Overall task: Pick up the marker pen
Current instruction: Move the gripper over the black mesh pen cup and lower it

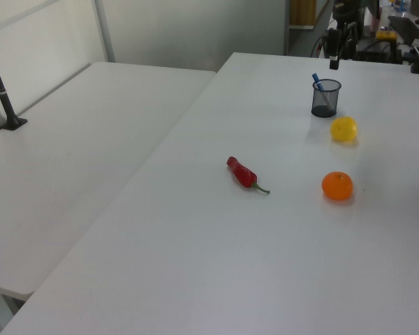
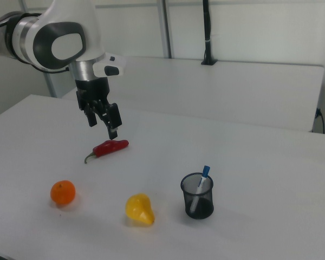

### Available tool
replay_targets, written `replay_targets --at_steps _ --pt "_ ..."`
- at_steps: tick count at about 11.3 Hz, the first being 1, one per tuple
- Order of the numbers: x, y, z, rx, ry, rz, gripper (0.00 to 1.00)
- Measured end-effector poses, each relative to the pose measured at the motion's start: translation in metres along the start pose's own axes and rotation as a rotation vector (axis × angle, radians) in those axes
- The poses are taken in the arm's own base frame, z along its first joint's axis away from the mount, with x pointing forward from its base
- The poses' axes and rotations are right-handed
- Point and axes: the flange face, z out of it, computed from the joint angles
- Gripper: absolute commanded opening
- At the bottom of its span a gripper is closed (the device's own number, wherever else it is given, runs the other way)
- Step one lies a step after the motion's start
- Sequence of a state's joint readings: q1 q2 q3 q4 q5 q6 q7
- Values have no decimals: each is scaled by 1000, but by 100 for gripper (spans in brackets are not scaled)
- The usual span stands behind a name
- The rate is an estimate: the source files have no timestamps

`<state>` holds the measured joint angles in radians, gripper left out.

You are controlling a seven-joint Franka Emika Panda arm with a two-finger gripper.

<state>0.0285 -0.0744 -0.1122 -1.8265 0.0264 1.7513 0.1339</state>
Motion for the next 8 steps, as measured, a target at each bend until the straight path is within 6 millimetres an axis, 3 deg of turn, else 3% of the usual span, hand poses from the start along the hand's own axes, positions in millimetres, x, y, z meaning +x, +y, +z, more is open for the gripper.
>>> replay_targets --at_steps 5,8 --pt "1 4 -2 1 4 7 100" --pt "6 20 -10 3 21 36 100"
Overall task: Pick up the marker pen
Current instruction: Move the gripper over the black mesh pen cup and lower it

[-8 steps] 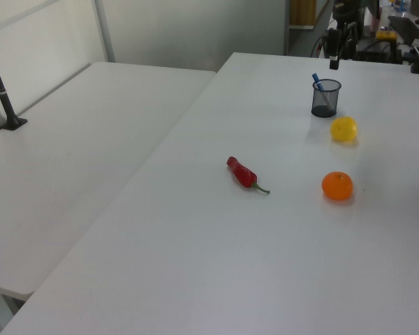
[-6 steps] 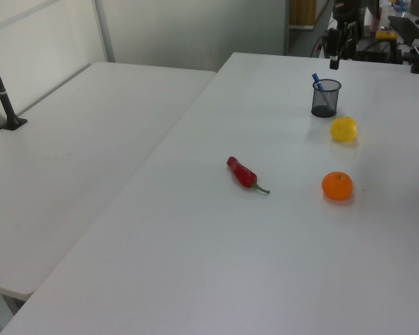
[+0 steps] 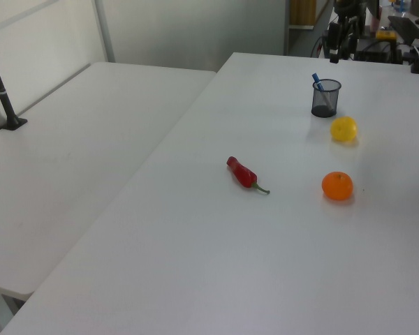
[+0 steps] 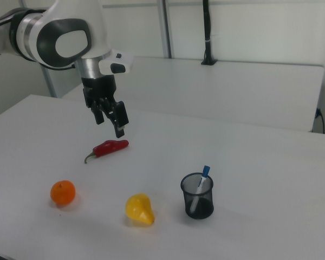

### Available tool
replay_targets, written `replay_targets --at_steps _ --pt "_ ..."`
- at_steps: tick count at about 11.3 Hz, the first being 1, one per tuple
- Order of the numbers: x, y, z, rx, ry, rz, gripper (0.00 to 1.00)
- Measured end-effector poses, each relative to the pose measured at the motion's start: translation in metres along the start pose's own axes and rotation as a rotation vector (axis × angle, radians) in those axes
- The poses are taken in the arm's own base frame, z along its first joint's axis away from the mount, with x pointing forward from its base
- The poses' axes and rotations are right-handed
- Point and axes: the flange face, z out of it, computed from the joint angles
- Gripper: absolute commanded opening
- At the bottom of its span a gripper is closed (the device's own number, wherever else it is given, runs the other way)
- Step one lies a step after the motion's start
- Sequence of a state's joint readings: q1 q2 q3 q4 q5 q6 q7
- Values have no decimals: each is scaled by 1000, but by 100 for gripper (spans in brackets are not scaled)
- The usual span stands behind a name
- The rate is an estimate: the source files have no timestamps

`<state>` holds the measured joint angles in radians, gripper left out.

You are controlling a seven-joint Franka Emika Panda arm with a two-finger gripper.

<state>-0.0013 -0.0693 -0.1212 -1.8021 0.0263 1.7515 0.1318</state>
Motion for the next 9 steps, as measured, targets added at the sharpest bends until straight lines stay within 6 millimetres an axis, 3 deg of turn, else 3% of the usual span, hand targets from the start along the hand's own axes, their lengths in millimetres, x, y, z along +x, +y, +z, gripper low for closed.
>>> replay_targets --at_steps 3,5,7,9 --pt "19 29 -4 2 69 -20 100" --pt "39 70 -1 15 162 -41 100" --pt "55 96 14 6 203 -37 100" --pt "73 105 41 -19 217 -31 100"
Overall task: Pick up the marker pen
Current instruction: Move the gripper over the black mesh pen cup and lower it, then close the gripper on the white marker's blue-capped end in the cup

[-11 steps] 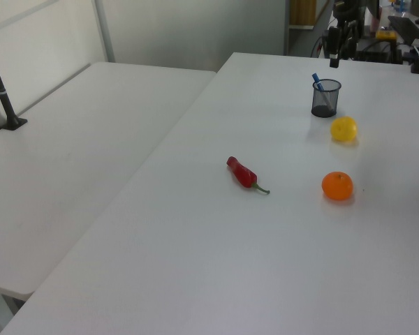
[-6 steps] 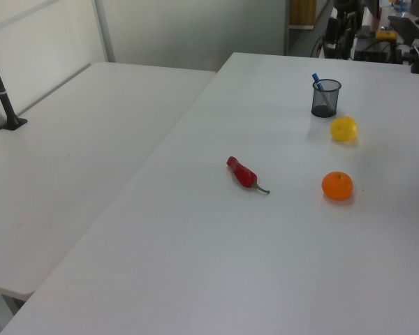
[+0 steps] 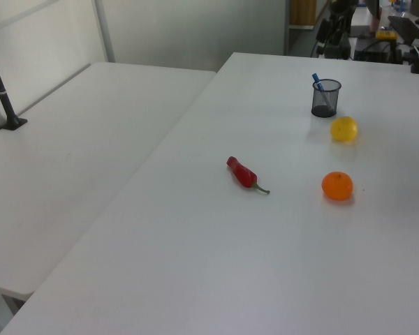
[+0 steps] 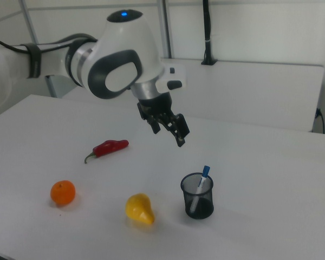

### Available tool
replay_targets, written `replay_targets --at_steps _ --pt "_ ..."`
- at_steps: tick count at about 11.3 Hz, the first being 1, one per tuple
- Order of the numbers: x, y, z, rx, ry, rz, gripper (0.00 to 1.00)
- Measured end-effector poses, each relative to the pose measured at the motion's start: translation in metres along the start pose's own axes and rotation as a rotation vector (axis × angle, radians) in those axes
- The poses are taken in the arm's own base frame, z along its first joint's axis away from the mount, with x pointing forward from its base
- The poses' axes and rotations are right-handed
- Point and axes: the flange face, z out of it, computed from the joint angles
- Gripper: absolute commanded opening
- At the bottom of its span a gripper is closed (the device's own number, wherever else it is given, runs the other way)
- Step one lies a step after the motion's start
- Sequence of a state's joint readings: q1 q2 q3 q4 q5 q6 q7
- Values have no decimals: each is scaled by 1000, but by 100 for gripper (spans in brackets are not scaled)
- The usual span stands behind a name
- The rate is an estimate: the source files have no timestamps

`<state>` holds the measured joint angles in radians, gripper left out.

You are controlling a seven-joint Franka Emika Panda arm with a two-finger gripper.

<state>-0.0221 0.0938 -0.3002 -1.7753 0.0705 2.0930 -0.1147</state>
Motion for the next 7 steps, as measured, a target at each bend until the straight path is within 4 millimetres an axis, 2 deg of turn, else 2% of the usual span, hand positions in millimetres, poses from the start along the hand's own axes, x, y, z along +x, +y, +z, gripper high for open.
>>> replay_targets --at_steps 1,2,4,6,7 --pt "4 1 18 -10 -8 0 98" --pt "8 2 37 -23 -9 2 92" --pt "16 19 68 -56 21 23 79" --pt "22 42 81 -80 34 53 67" --pt "25 52 83 -88 36 66 53"
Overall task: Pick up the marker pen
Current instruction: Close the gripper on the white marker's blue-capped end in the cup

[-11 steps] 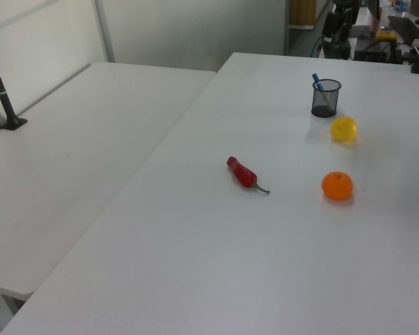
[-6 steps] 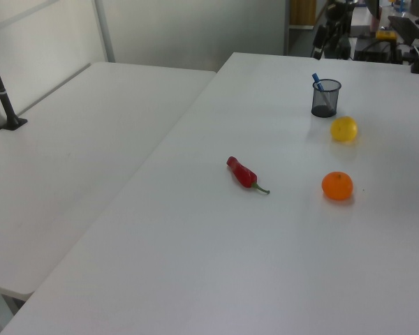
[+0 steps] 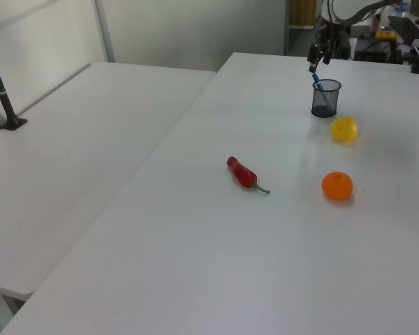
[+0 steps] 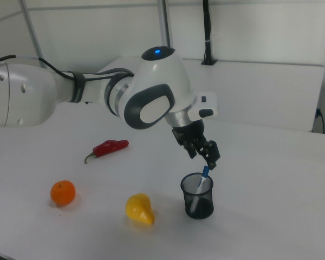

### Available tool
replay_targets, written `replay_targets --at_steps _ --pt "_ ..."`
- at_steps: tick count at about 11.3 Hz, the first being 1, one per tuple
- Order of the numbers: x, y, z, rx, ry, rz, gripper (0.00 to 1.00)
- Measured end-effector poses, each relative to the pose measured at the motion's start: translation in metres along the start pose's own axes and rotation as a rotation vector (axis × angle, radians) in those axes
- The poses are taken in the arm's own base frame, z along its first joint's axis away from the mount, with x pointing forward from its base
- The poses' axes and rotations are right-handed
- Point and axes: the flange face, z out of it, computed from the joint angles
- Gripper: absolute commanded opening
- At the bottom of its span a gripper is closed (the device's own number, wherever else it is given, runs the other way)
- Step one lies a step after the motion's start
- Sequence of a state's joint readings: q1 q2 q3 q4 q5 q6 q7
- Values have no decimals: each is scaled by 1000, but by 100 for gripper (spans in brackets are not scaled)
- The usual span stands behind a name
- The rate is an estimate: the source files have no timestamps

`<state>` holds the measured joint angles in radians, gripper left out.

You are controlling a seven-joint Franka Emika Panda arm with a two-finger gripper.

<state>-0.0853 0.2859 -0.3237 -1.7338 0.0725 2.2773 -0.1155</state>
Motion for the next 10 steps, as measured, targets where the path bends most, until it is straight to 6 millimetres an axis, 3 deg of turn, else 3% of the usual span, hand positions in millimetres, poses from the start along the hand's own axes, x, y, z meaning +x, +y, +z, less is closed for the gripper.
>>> replay_targets --at_steps 1,10 --pt "3 6 3 -6 0 8 48" --pt "7 10 28 7 -8 41 44"
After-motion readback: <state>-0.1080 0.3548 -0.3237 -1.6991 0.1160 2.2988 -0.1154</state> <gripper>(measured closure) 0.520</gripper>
